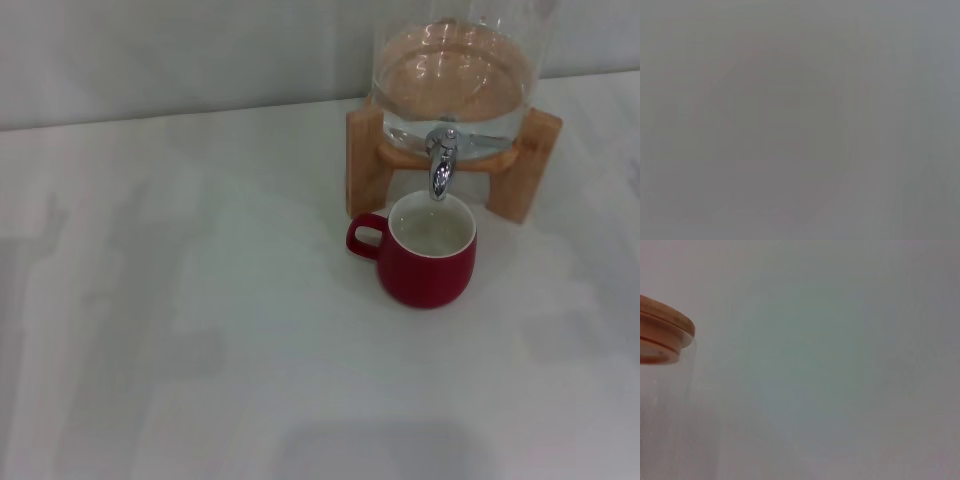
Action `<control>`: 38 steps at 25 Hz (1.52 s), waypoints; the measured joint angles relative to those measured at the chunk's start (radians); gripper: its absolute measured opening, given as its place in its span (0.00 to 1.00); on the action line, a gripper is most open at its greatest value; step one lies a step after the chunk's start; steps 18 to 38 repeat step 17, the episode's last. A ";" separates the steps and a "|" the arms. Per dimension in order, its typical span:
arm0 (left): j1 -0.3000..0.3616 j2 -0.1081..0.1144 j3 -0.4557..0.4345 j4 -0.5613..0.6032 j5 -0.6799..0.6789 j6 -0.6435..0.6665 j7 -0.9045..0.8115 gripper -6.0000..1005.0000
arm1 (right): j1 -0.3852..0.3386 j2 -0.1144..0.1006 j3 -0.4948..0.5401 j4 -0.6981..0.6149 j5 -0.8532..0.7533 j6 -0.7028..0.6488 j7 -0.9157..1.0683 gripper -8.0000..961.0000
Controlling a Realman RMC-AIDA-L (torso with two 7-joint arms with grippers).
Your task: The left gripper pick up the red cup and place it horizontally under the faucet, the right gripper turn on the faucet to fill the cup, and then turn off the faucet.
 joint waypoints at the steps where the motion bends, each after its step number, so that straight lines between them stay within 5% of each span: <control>1: 0.001 0.000 0.001 0.000 0.000 0.001 0.000 0.88 | 0.000 0.000 -0.002 0.000 0.000 0.000 0.000 0.64; 38: 0.018 -0.002 0.002 -0.013 0.001 0.007 0.001 0.88 | -0.004 0.000 -0.006 -0.003 -0.004 0.006 -0.001 0.64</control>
